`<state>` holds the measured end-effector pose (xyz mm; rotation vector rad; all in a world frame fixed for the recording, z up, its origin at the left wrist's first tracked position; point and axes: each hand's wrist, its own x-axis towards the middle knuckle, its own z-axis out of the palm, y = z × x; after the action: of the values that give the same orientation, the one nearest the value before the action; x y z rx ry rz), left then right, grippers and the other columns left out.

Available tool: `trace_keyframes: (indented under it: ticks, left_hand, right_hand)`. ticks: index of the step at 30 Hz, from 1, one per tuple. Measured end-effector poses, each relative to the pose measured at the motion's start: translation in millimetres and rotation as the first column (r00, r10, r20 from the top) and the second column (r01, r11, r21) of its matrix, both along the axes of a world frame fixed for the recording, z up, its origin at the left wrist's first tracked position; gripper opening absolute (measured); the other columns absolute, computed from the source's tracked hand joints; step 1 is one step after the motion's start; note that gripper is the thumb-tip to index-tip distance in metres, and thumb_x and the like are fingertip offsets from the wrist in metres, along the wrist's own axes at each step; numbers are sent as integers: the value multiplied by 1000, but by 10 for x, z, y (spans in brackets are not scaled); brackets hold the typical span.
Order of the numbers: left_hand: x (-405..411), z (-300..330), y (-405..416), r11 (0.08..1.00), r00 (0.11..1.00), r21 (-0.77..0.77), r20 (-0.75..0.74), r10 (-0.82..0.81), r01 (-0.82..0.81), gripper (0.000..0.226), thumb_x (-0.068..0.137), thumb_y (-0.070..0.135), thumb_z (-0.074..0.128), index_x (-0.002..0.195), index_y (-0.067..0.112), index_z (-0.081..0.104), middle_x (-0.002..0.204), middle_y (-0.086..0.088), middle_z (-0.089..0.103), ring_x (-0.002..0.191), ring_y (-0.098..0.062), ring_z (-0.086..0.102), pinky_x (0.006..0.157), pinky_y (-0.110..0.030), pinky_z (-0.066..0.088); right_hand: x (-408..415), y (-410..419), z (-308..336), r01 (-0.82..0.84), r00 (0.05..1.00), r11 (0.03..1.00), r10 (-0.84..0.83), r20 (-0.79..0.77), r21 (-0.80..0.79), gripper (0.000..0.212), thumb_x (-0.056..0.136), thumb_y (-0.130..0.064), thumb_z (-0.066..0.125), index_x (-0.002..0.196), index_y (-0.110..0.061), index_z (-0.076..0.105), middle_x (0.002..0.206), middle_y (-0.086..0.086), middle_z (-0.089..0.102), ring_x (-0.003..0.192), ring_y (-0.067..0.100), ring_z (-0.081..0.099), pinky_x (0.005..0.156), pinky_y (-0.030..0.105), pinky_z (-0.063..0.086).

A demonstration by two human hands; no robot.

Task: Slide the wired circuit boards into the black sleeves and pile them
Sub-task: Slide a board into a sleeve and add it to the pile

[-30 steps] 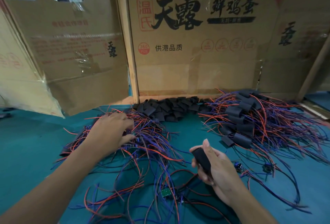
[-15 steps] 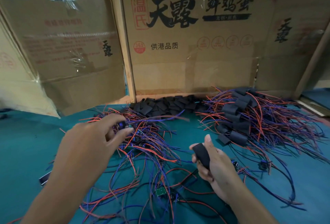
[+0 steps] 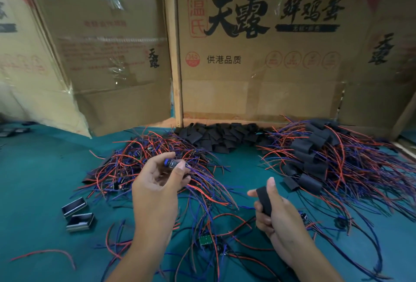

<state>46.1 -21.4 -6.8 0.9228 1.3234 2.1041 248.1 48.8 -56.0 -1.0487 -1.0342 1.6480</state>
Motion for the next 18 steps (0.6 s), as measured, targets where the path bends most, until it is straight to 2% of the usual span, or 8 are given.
trace_keyframes:
  ticks: [3,7,9,11,14,18]
  left_hand:
    - [37,-30,21,1000,999,9,-48,8,-8,22,91,3,68,108,15,68,92,-4,74,81,-26,73,69,-29,61]
    - [18,-62,20,1000,998,26,-64,-2,3,29,87,-1,71,108,18,68,92,-8,73,81,-28,71,82,-49,60]
    - [9,-51,23,999,998,39,-62,-7,9,37,83,-1,75,111,23,67,93,-9,70,84,-33,68,86,-53,58]
    - [17,-32,19,997,998,68,-54,-30,34,43,82,-4,74,115,23,65,94,-8,67,84,-37,66,82,-51,59]
    - [40,-13,24,991,997,115,-9,-70,71,43,84,-10,70,116,19,63,91,-2,64,79,-24,65,73,-39,61]
    - [5,-12,37,981,999,189,16,-52,48,43,84,-13,68,117,15,61,88,4,63,77,-20,64,73,-36,60]
  right_hand:
    - [4,29,19,-8,1000,998,7,24,58,63,86,-62,46,97,-4,69,62,1,45,46,14,25,44,29,21]
    - [-8,16,16,-25,997,994,16,78,111,61,77,-65,53,94,-9,71,66,0,42,51,13,24,45,27,21]
    - [-20,8,22,-43,994,989,27,109,141,58,73,-67,54,89,-14,73,67,0,40,53,13,24,45,27,20]
    - [-17,-14,34,-77,987,980,49,152,183,56,75,-69,51,89,-19,73,68,-1,41,54,13,24,46,27,21]
    - [0,-39,49,-135,977,958,87,194,252,49,81,-66,47,95,-26,71,71,-1,50,54,13,27,45,26,23]
    - [17,-71,107,-201,966,925,133,220,324,38,80,-58,57,98,-25,65,74,0,55,53,12,34,45,24,28]
